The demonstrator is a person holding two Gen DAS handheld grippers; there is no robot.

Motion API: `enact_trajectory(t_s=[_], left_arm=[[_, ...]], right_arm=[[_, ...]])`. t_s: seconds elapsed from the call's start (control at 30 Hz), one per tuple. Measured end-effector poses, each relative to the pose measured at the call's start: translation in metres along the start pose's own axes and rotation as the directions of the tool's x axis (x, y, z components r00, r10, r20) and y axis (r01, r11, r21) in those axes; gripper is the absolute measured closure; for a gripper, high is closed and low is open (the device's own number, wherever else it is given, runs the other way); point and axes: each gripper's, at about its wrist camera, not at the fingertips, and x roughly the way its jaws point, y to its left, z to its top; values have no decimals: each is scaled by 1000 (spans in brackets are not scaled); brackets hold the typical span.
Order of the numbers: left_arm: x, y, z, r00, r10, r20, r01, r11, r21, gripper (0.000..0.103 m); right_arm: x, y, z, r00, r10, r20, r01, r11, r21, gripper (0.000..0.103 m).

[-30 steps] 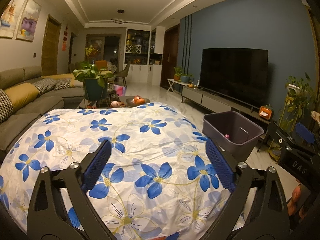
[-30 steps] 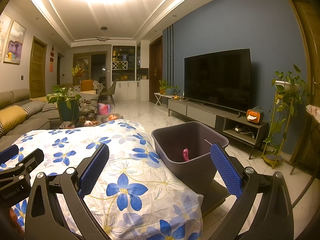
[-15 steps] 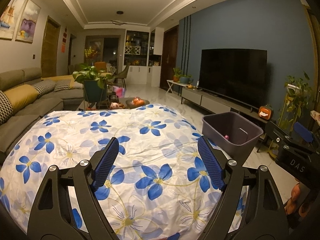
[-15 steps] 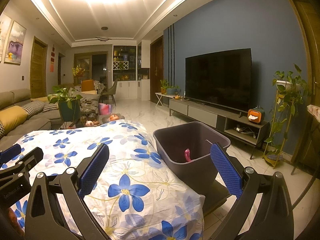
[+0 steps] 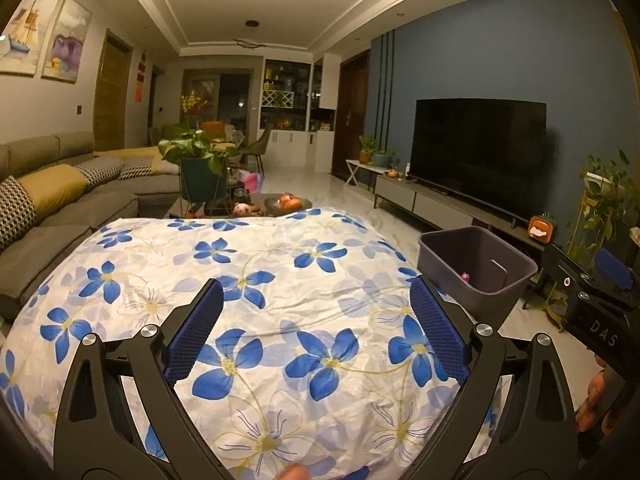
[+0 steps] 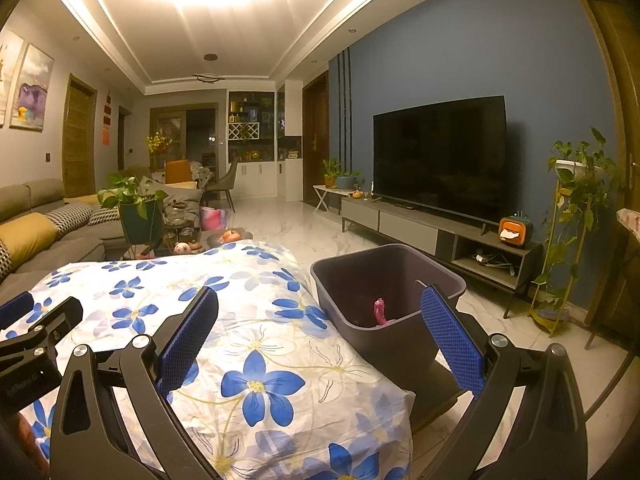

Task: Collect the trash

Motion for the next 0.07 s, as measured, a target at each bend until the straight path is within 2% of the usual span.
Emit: enact_trajectory(t_s=[0.07], left_arm=[[1,3,0,1000,-1,-5,1,1000,-13,10]], right_arm=[[0,-2,1,1000,0,0,0,1000,1,6]])
